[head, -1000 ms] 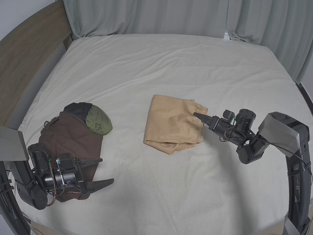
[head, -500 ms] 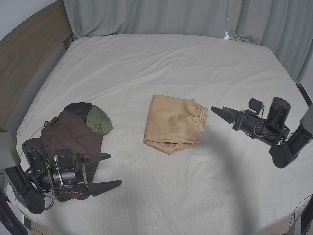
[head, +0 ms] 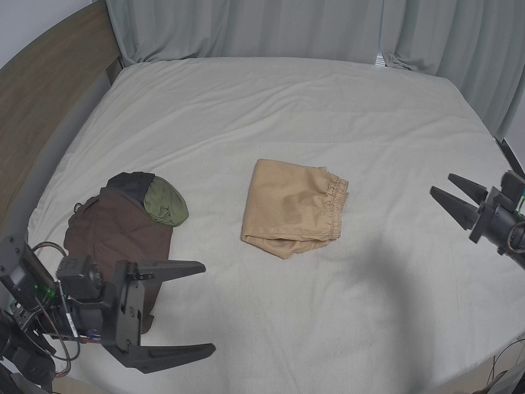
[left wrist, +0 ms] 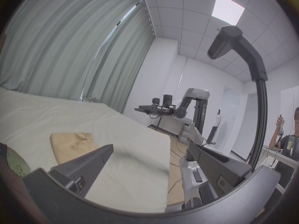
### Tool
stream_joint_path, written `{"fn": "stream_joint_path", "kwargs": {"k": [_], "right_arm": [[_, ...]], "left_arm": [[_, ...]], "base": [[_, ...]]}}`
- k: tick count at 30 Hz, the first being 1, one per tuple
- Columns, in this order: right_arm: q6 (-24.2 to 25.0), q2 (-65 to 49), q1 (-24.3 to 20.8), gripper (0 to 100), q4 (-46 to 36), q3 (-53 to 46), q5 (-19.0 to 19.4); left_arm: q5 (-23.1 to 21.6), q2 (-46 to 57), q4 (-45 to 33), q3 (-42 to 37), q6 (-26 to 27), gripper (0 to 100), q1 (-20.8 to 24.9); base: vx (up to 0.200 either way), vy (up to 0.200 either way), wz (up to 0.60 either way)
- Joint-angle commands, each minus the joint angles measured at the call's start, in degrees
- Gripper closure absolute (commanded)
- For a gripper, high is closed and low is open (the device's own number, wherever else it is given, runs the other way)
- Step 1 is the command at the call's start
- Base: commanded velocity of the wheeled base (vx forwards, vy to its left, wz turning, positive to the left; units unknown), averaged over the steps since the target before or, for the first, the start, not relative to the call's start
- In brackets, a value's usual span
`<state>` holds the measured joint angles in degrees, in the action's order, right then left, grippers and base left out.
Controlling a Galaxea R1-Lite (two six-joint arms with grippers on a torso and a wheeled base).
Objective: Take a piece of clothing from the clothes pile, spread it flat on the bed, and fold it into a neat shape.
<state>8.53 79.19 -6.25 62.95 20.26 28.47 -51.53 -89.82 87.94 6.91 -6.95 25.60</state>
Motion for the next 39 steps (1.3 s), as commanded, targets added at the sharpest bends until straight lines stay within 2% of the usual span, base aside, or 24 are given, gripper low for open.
{"fn": "stream_joint_path", "kwargs": {"k": [1,3,5,6,8,13,16,21,23,25,30,31,32,35,36,39], "right_arm": [[-4.49,-30.67,3.09,0,-17.69,-5.32,-0.69],[-4.93,-36.91,4.14,0,-22.08,-5.85,-0.96],[-5.02,-40.08,5.11,0,-23.93,-6.55,-1.04],[-5.19,-46.06,6.78,0,-26.13,-7.96,-1.04],[-5.55,-50.63,7.48,0,-26.92,-10.15,-1.04],[-5.28,-60.73,5.99,0,-29.11,-17.71,-0.78],[-4.93,-66.36,4.94,0,-34.12,-19.82,-0.87],[-4.14,-79.19,5.73,0,-54.78,-20.17,-1.75],[-4.67,-79.01,5.64,0,-56.71,-20.17,-6.67],[-4.84,-78.84,5.73,0,-57.85,-20.17,-14.14],[-6.86,-78.75,5.9,0,-59.17,-20.17,-28.2],[-6.86,-78.75,5.9,0,-59.09,-20.17,-29.17],[-6.78,-78.75,5.81,0,-59.09,-20.17,-29.7],[-6.07,-78.75,5.81,0,-59.26,-20.17,-29.26],[-5.98,-78.75,5.81,0,-59.26,-20.17,-28.11],[-7.39,-78.75,5.9,0,-59.17,-20.17,-26.0]], "left_arm": [[9.25,18.28,-1.72,-4.63,-2.19,0,-0.11],[11.36,21.53,-2.95,-6.91,-1.66,0,-1.96],[11.63,27.59,-6.64,-6.91,-1.66,0,-4.24],[11.54,30.14,-8.58,-6.91,-1.66,0,-4.95],[11.72,34.89,-12.71,-6.91,-1.66,0,-5.74],[11.89,47.19,-24.93,-6.91,-0.08,0,-7.93],[11.89,54.31,-32.75,-6.91,0.09,0,-8.73],[11.89,68.2,-48.57,-6.91,0.09,0,-9.78],[11.8,73.47,-54.37,-6.91,0.18,0,-11.45],[11.72,78.39,-58.94,-6.91,0.09,0,-13.91],[13.03,84.55,-65.71,-6.91,-0.17,0,-18.13],[13.65,84.46,-65.62,-6.91,-0.35,0,-18.39],[16.29,84.46,-65.62,-6.91,-0.43,0,-19.01],[19.98,84.63,-66.67,-6.91,-0.26,0,-21.56],[22.0,85.78,-69.75,-6.91,-0.17,0,-24.28],[24.46,89.82,-76.78,-6.91,1.59,0,-26.48]], "base": [[0.0,0.0,0.0],[0.0,0.0,0.0],[0.0,0.0,0.0],[0.0,0.0,0.0],[0.0,0.0,0.0],[0.0,0.0,0.0],[0.0,0.0,0.0],[0.0,0.0,0.0],[0.0,0.0,0.0],[0.0,0.0,0.0],[0.0,0.0,0.0],[0.0,0.0,0.0],[0.0,0.0,0.0],[0.0,0.0,0.0],[0.0,0.0,0.0],[0.0,0.0,0.0]]}}
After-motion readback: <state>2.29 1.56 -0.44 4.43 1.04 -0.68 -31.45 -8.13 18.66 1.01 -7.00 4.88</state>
